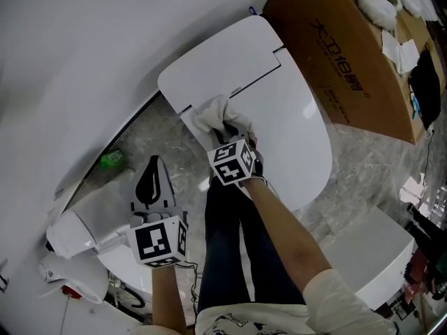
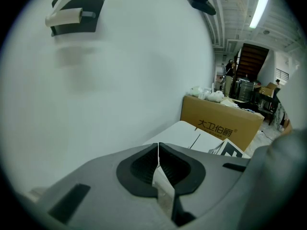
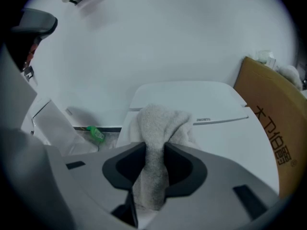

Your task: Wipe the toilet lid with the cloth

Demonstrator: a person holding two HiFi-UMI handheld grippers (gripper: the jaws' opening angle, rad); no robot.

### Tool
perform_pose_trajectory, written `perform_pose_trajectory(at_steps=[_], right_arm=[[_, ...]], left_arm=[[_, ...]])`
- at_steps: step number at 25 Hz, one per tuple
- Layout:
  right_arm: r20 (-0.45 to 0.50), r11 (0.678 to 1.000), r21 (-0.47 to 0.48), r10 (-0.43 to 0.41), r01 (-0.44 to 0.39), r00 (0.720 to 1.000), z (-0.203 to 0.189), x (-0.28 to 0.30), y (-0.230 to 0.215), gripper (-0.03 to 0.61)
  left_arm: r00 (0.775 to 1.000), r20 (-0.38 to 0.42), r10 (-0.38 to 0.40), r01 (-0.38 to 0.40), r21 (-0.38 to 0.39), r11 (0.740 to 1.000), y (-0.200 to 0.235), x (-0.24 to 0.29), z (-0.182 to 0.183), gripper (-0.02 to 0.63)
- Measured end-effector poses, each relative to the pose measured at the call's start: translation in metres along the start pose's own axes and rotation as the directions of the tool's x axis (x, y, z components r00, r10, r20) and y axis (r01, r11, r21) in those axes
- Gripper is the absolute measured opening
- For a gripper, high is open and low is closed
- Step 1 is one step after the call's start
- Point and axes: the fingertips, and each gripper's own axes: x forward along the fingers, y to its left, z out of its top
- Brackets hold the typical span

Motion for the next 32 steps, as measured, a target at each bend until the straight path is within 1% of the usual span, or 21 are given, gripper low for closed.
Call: perform_pose_trajectory(at_steps=[4, 13, 24, 32], right_arm=[[-0.007, 0.999, -0.034, 0.026, -0.026, 1.000, -0.004, -0.001, 0.011, 0.109], [-0.005, 0.995, -0.066, 0.079, -0.079, 0.997, -0.025, -0.013, 0.031, 0.110], [-0.014, 0.991, -0.089, 0.101, -0.102, 0.995, -0.066, -0.036, 0.044, 0.110], [-0.045, 0.988, -0.104, 0.108, -0.112, 0.993, -0.110, -0.061, 0.045, 0.110]], left_arm=[[1.000, 0.000, 0.002, -0.002, -0.005, 1.000, 0.001, -0.001, -0.001, 0.012], [1.000, 0.000, 0.005, -0.005, 0.003, 1.000, 0.000, -0.005, 0.000, 0.011], [1.000, 0.003, -0.009, 0.009, 0.014, 1.000, -0.007, -0.011, -0.001, 0.011], [0.999, 0.007, -0.031, 0.031, 0.034, 0.999, -0.020, -0.010, 0.003, 0.011]])
